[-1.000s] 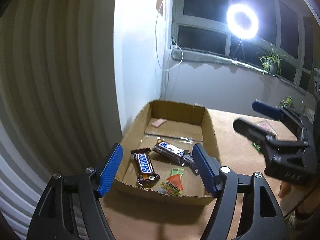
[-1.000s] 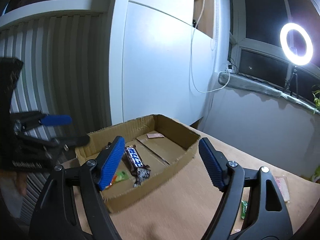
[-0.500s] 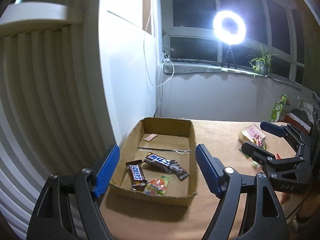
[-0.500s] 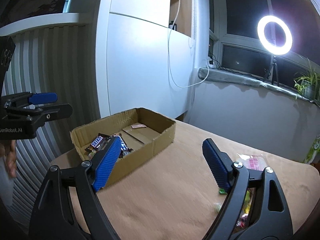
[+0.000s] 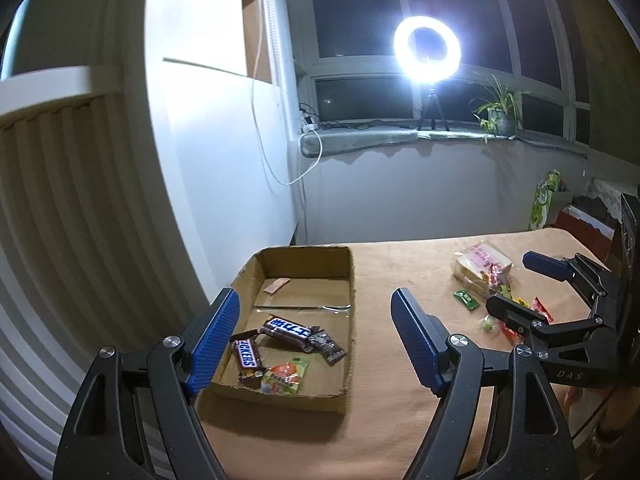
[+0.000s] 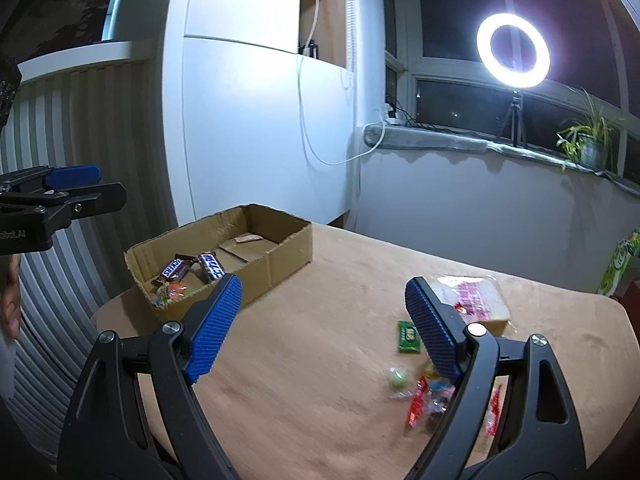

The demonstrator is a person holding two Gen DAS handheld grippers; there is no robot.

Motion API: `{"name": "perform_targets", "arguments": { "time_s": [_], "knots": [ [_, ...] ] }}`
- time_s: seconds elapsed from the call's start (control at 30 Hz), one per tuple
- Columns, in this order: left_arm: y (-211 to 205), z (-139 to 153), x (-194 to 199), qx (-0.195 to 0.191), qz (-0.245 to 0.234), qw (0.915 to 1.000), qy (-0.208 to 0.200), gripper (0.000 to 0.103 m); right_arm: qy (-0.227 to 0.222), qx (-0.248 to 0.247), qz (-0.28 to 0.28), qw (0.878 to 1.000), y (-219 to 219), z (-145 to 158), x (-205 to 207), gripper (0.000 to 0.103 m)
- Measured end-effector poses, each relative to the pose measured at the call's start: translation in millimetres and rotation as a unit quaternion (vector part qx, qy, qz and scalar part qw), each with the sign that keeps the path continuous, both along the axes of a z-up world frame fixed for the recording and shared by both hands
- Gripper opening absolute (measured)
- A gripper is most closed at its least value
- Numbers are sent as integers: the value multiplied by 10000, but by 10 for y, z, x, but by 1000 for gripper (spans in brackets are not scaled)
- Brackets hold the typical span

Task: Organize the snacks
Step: 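Withdraw both tools from the box toward the remaining snacks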

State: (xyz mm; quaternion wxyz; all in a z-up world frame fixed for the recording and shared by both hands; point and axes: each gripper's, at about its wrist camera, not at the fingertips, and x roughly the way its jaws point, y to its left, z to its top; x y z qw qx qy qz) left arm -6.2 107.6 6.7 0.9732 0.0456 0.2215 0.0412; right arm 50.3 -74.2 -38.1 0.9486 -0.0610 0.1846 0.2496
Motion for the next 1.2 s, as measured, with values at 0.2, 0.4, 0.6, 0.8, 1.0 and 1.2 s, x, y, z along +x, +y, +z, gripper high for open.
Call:
{"name": "perform_targets", "arguments": {
  "time_s": [0.2, 0.4, 0.6, 0.8, 1.0, 1.2],
  "knots": [
    [-189, 33, -13, 160, -111, 9998, -5, 78, 25, 130, -143, 9998, -212, -9, -26, 86],
    [-390, 68, -38, 341, -217, 9992, -8, 78, 43, 265, -263, 9993, -420, -28, -36, 87],
    [-592, 105, -48, 518, -338, 9981, -11, 78, 70, 397, -419, 9983, -657, -72, -49, 87],
    [-775, 71, 29, 616, -505, 9968, 89, 78, 160, 475, -688, 9964, -963, -174, -27, 87],
    [-968, -108, 196, 391, -797, 9953, 399, 78, 549, 517, -1123, 9908, -1406, -428, 75, 87],
    [-1237, -362, 413, 202, -1186, 9893, 828, 78, 1049, 740, -1215, 9842, -1681, -697, 191, 87]
  ]
}}
